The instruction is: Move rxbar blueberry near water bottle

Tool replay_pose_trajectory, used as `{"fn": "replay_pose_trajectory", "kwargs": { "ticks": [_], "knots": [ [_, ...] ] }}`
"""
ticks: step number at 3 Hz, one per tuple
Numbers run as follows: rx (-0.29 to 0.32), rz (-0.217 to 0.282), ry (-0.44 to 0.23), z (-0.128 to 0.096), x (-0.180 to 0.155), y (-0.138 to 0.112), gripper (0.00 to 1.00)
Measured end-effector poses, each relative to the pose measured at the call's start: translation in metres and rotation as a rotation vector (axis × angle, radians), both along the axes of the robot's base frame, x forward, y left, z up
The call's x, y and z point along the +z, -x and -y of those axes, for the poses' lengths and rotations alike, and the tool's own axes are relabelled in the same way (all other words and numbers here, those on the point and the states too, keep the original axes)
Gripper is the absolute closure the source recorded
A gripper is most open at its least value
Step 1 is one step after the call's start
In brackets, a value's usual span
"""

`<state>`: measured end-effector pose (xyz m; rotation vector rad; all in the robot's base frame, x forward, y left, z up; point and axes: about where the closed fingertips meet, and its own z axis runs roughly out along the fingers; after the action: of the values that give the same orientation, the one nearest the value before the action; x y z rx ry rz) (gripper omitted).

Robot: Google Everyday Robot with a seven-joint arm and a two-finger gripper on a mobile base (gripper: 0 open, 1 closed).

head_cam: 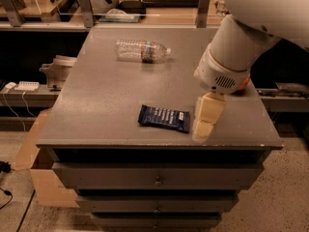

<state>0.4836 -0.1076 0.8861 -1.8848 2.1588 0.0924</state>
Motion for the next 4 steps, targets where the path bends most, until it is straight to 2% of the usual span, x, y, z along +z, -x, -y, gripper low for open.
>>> {"fn": "replay_pose_trajectory", "kwargs": {
  "ticks": [1, 2, 3, 4],
  "knots": [
    [-0.031, -0.010, -0.039, 0.001, -0.010, -0.005, 0.00],
    [-0.027, -0.033, -0.077, -0.015, -0.025, -0.023, 0.00],
    [-0.017, -0.060, -0.079, -0.032, -0.039, -0.038, 0.00],
    [-0.021, -0.086, -0.054, -0.045, -0.054, -0.046, 0.00]
  ]
}}
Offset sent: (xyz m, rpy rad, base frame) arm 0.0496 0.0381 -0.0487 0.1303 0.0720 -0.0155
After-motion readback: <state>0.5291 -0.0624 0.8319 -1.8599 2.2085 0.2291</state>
